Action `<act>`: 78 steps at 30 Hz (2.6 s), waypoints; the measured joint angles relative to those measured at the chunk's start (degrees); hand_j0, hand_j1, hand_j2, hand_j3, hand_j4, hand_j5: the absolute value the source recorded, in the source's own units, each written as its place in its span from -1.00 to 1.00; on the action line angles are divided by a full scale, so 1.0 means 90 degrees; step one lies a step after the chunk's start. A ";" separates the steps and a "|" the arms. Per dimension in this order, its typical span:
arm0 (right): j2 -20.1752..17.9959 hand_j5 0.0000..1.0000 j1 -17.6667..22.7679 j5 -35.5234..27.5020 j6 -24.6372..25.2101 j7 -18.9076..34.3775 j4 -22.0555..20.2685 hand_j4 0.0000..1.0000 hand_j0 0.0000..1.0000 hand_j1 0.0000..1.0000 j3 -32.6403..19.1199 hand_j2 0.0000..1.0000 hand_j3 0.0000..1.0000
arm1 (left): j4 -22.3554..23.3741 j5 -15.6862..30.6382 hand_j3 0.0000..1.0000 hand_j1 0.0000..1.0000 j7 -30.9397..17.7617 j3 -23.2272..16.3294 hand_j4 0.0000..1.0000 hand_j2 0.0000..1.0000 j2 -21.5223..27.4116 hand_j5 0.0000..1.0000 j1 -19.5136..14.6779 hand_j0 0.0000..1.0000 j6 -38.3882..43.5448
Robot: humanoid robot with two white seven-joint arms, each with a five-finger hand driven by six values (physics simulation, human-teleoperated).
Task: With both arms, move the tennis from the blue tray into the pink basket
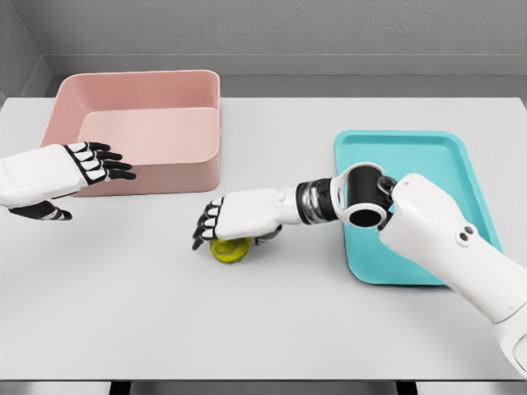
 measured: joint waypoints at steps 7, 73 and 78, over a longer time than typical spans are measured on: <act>-0.0573 0.98 0.0068 -0.0061 -0.0003 0.0001 -0.0578 0.98 0.98 0.98 -0.0570 0.98 0.98 | -0.0007 -0.0015 1.00 1.00 0.0000 -0.0053 1.00 1.00 -0.0051 1.00 0.0000 1.00 0.0000; -0.1385 1.00 0.4590 -0.2328 -0.0002 0.0001 -0.1778 1.00 1.00 1.00 -0.7441 1.00 1.00 | 0.0410 -0.0987 1.00 1.00 -0.0117 -0.3932 1.00 1.00 -0.2447 1.00 -0.2725 1.00 0.0000; -0.1385 1.00 0.4590 -0.2344 -0.0002 0.0001 -0.1779 1.00 1.00 1.00 -0.7445 1.00 1.00 | 0.0547 -0.1006 1.00 1.00 -0.0117 -0.4006 1.00 1.00 -0.2586 1.00 -0.2764 1.00 0.0000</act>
